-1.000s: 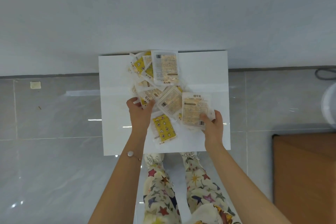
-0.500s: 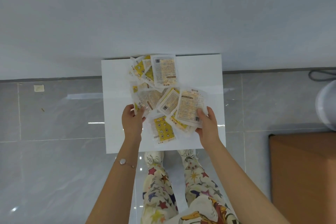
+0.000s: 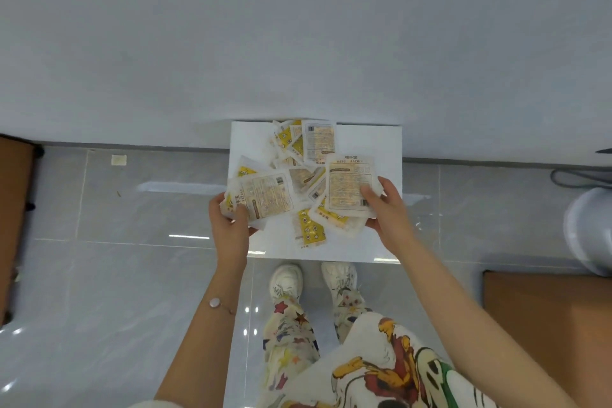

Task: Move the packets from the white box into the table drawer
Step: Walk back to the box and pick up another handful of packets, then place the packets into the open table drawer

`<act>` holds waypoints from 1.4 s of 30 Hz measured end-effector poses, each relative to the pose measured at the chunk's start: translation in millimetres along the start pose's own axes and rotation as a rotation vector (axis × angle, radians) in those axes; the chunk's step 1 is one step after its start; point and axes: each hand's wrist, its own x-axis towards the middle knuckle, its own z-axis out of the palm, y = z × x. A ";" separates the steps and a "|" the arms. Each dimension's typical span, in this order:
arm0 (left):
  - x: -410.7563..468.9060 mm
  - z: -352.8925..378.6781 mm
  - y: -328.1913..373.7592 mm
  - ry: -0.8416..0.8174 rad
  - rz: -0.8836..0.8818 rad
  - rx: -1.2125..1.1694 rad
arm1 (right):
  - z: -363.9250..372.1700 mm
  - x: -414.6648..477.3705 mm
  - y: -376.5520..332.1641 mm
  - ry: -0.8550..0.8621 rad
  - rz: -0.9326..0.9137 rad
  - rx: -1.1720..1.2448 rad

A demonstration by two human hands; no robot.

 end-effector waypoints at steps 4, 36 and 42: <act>-46.5 -33.3 44.0 -0.013 0.044 -0.066 | 3.3 -46.9 -47.9 -0.037 -0.042 -0.157; -249.7 -528.3 -22.3 0.738 -0.004 -0.691 | 484.8 -321.4 35.2 -1.030 -0.070 -0.753; -255.5 -598.4 -42.3 0.847 -0.012 -0.759 | 573.8 -358.9 84.6 -1.088 -0.041 -0.800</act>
